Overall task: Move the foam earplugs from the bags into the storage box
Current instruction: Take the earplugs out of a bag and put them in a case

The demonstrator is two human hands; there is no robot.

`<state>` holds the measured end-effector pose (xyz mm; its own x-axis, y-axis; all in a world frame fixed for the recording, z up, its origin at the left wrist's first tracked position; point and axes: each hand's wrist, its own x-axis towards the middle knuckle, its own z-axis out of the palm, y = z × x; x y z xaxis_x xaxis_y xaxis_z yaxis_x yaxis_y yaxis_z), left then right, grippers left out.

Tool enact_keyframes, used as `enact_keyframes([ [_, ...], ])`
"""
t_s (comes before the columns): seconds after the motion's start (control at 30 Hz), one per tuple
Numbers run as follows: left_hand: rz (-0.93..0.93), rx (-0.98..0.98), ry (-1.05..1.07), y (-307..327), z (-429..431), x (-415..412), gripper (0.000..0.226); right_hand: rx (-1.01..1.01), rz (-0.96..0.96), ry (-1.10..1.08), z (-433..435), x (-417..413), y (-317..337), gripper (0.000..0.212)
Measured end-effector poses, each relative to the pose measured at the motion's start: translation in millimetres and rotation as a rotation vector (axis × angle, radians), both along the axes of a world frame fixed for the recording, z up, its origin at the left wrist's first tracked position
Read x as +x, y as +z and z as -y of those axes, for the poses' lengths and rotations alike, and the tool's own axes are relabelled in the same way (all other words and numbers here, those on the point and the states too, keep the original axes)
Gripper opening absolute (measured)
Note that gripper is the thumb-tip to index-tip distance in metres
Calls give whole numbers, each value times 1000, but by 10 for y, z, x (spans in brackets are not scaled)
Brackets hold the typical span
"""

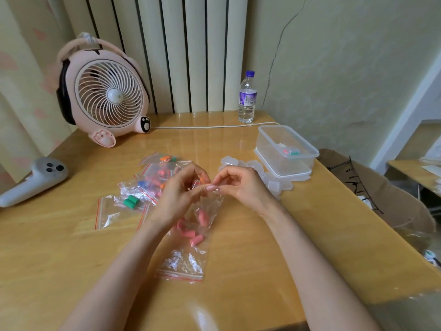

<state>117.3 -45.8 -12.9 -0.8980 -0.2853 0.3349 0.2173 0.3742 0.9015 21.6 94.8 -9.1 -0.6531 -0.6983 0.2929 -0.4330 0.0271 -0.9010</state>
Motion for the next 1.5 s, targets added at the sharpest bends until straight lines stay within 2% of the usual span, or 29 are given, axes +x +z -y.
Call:
enact_keyframes([
  [0.13, 9, -251, 67, -23, 80, -9, 12, 16, -32, -25, -38, -24, 20, 31],
  [0.23, -53, -279, 135, -22, 85, -21, 12, 21, -24, -23, -47, -5, 29, 25],
  [0.4, -126, -176, 125, -19, 132, -11, 14, 36, -27, -51, -54, -3, 32, 16],
  [0.47, -133, -51, 78, -5, 137, -3, 14, 39, -46, -66, -56, -19, 18, 11],
  [0.57, -87, 157, -10, 10, 112, 9, 9, 50, -89, -75, -59, -27, -7, 17],
  [0.67, -68, 212, -53, 8, 89, 18, 16, 53, -56, -44, -76, -35, -3, 23],
  [0.73, -74, 227, -39, 7, 89, 22, 17, 62, -9, 21, -78, -34, 11, 16],
  [0.9, -28, -39, 37, -28, 97, 23, 23, 40, 118, 156, -79, 32, 60, 11],
  [1.0, -6, -111, 6, -15, 121, 36, 19, 11, 166, 156, -98, 24, 67, 9],
  [1.17, 153, -262, -18, 0, 138, 54, 13, 71, 143, 79, -93, -12, 35, 6],
  [1.23, 132, -188, -31, -10, 132, 52, 13, 72, 162, 48, -91, -29, 29, 7],
  [1.3, 83, -36, -29, -23, 137, 35, 11, 103, 181, 36, -119, -63, 41, 24],
  [1.37, 51, 70, 51, -56, 176, 3, 11, 173, 194, 45, -152, -81, 61, 32],
  [1.5, 83, 211, 212, -122, 264, -56, 17, 130, 241, 48, -161, -86, 52, 31],
])
